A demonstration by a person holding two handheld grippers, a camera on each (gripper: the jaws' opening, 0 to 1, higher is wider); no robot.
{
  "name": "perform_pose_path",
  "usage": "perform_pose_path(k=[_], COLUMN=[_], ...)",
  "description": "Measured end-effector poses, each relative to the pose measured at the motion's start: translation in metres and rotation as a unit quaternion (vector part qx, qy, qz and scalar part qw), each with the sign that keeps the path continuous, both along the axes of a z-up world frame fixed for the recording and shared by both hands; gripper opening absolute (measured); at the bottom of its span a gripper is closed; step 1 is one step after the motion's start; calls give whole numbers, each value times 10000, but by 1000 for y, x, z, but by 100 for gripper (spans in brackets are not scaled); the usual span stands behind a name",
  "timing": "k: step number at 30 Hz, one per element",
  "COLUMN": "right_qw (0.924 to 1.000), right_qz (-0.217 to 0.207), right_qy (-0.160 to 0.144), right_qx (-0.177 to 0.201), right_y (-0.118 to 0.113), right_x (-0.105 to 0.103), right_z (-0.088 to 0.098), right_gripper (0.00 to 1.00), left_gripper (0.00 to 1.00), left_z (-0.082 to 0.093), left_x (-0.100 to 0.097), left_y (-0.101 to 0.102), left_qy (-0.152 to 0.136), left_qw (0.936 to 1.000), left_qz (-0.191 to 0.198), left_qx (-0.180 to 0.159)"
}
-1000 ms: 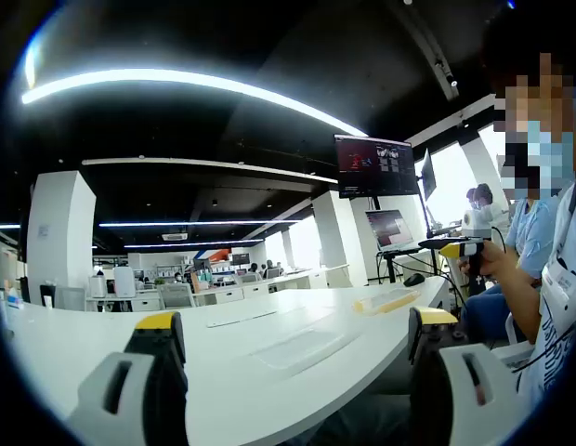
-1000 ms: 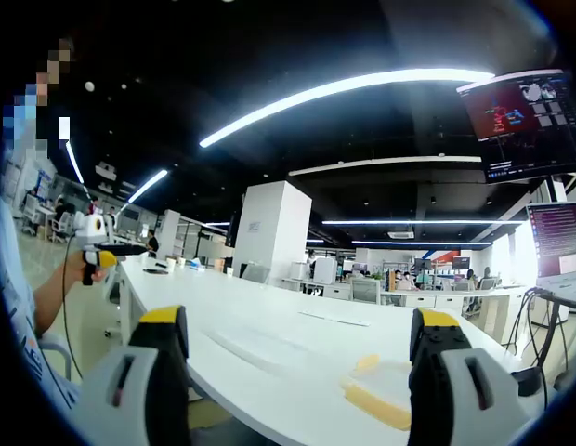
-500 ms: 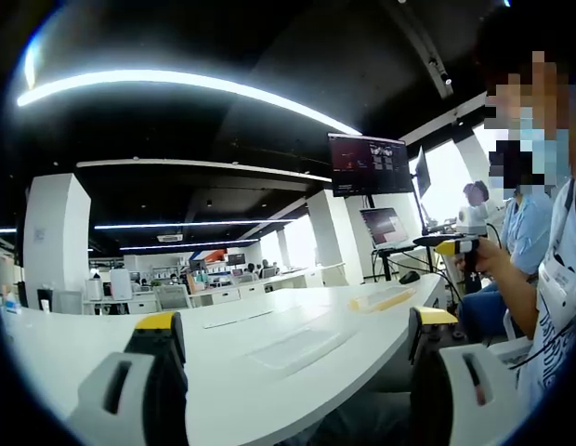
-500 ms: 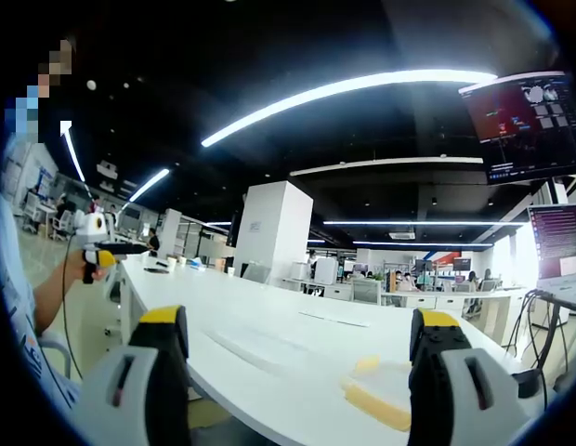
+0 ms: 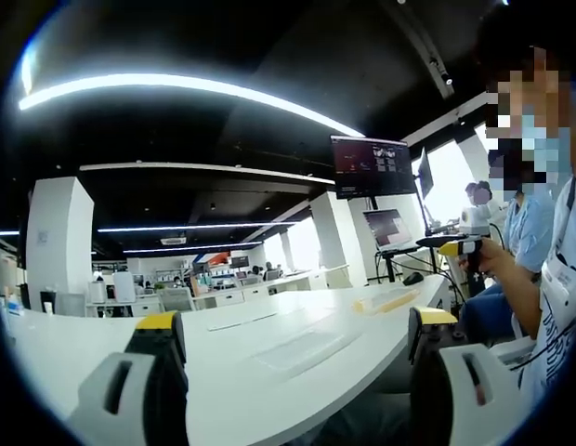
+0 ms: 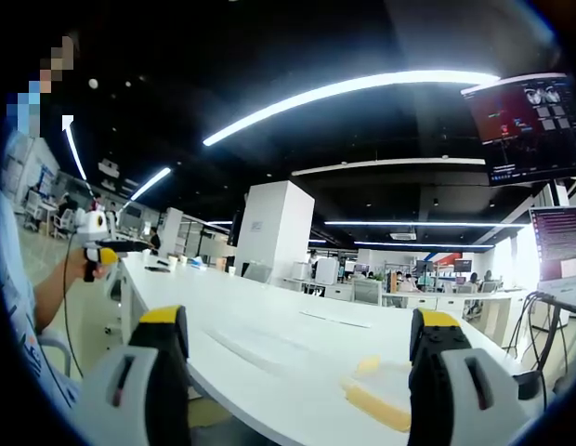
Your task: Snap each plastic latch of the storage box into its locked position after aligning the lid with the box until every specified latch is closed and the lid sits flush.
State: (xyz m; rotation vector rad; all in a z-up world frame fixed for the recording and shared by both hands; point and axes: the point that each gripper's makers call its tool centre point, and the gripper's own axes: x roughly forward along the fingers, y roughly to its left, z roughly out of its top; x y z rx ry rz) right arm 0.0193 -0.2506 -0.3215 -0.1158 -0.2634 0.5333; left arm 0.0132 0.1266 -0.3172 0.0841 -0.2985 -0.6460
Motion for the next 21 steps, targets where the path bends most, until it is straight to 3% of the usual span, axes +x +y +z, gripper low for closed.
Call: perform_pose_path(k=[21], right_qw=[10000], right_qz=[10], right_qy=[-13], right_qx=[-24], right_y=[0], right_x=[-1], right_z=[0], right_gripper=[100], left_gripper=[99], left_z=[-1], left_x=[0], left_y=[1], left_qy=[15], left_qw=[10000], left_qz=[50], left_qx=[46])
